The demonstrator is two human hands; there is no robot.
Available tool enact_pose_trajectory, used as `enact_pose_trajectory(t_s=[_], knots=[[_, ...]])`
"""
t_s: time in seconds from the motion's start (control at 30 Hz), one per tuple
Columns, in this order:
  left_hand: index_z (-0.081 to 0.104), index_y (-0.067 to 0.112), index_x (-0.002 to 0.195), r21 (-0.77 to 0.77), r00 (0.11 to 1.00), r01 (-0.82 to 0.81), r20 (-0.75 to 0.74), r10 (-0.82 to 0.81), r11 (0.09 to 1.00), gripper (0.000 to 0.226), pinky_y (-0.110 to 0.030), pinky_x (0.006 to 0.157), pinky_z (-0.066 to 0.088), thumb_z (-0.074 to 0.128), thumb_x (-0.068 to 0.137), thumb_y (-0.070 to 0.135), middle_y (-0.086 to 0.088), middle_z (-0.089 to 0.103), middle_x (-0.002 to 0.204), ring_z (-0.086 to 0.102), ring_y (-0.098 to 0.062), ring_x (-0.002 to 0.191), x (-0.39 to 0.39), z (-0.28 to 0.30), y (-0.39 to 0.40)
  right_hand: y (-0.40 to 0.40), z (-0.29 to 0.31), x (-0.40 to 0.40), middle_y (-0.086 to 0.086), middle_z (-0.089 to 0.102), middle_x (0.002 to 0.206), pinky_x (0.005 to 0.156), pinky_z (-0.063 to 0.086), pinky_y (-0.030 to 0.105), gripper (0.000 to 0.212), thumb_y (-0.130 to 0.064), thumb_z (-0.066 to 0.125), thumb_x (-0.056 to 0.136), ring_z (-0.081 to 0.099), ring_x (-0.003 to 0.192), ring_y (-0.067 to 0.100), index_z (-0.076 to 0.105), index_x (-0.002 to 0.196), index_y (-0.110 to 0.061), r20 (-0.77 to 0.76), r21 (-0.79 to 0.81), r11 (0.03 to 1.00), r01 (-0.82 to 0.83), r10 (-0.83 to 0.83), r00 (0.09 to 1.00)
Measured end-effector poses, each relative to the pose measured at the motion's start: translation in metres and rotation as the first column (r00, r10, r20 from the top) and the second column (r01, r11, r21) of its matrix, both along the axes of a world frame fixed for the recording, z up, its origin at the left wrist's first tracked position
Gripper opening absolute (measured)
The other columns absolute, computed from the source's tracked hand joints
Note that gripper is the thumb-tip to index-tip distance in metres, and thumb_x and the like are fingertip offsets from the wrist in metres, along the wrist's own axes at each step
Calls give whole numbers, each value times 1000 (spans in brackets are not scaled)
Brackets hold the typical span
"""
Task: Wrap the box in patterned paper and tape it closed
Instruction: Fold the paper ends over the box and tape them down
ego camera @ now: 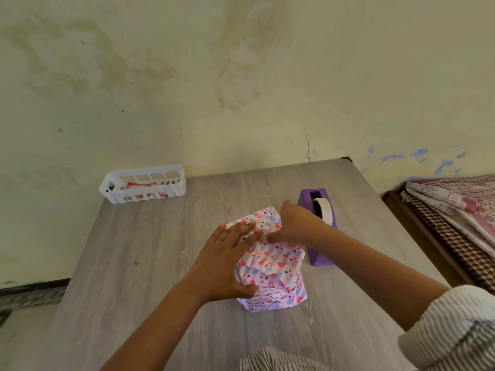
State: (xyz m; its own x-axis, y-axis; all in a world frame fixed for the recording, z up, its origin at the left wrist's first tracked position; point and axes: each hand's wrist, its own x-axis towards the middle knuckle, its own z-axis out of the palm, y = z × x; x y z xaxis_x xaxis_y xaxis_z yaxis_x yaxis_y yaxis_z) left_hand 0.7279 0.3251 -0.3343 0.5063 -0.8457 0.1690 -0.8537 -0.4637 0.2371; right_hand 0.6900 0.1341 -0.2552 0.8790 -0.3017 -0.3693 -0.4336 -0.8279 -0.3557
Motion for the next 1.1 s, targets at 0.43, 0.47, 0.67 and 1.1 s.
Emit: enact_pose_trajectory(t_s=[0.43, 0.47, 0.67, 1.1], knots=[[31, 36, 143, -36, 998, 47, 37, -45, 998, 92, -38, 115, 13, 59, 63, 73, 4, 28, 152, 22, -14, 140, 1, 1, 5, -96, -32, -40, 15, 62, 100, 68, 57, 39, 40, -34, 72, 81, 58, 75, 22, 56, 108, -10, 15, 418, 732, 538, -598, 802], [33, 35, 141, -45, 999, 41, 17, -40, 998, 91, -36, 115, 11, 61, 62, 71, 6, 28, 151, 22, -13, 141, 1, 2, 4, -103, -41, -45, 16, 61, 102, 70, 56, 41, 38, -35, 70, 83, 56, 77, 23, 56, 104, -7, -7, 374, 706, 601, -646, 763], [24, 27, 143, -63, 999, 15, -34, -18, 998, 102, -27, 116, 2, 65, 60, 69, 8, 31, 149, 22, -7, 138, 0, 6, 2, -102, -69, -59, 15, 56, 93, 67, 47, 37, 27, -26, 65, 88, 50, 71, 24, 59, 101, -3, -269, 572, 404, 714, -730, 628], [24, 26, 144, -34, 999, 19, -36, -20, 999, 103, -31, 116, 6, 63, 60, 71, 10, 25, 152, 15, -4, 141, 0, 3, 1, -93, -60, -47, 12, 44, 81, 84, 51, 48, 16, 1, 55, 88, 48, 68, 25, 48, 102, -1, -300, 785, -13, 620, -883, 361]])
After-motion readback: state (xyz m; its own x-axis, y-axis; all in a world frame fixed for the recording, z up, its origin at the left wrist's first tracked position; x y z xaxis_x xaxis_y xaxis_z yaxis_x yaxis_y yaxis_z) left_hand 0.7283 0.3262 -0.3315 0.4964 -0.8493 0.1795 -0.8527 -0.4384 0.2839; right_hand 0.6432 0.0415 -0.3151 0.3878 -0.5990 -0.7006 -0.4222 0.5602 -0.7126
